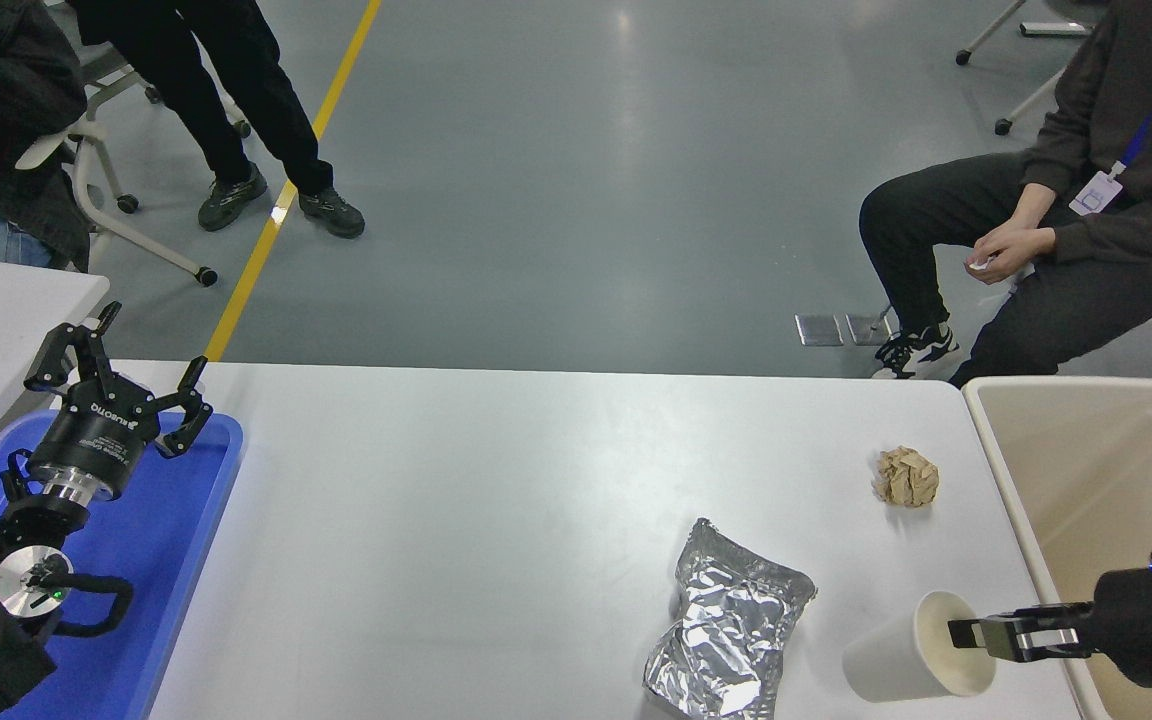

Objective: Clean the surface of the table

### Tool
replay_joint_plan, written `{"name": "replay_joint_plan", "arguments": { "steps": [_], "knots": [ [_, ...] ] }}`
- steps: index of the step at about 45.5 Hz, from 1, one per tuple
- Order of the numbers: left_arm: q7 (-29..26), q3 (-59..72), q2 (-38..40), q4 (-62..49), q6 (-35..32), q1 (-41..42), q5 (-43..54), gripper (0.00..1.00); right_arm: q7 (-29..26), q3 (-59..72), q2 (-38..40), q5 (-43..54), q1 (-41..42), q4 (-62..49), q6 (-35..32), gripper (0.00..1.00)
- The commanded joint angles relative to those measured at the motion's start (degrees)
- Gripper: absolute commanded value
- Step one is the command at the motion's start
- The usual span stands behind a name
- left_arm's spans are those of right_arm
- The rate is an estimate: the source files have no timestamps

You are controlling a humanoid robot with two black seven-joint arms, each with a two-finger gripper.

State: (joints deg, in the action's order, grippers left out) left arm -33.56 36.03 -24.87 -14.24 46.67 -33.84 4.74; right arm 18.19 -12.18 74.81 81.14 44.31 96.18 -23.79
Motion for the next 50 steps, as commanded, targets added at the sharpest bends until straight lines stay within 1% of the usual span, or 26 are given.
{"name": "replay_joint_plan", "arguments": {
  "steps": [1, 10, 23, 44, 50],
  "knots": [
    [0.0, 0.0, 0.0, 0.0, 0.0, 0.0, 0.0, 1.0, 0.9, -0.3, 4.2, -3.5, 9.5, 0.4, -4.5, 0.0],
    [0.0, 0.0, 0.0, 0.0, 0.0, 0.0, 0.0, 1.0, 0.9, -0.3, 7.2, -6.1, 16.9, 0.8, -9.6, 0.0],
    [0.0, 0.0, 0.0, 0.0, 0.0, 0.0, 0.0, 1.0, 0.8, -0.3, 9.9, -6.8, 23.4, 0.6, -13.6, 0.0],
    [0.0, 0.0, 0.0, 0.0, 0.0, 0.0, 0.0, 1.0, 0.8, -0.1, 12.2, -6.2, 25.2, -4.1, -13.7, 0.0],
    [0.0, 0.0, 0.0, 0.0, 0.0, 0.0, 0.0, 1.0, 0.8, 0.9, 11.5, -5.3, 24.6, -8.6, -13.6, 0.0]
  ]
}}
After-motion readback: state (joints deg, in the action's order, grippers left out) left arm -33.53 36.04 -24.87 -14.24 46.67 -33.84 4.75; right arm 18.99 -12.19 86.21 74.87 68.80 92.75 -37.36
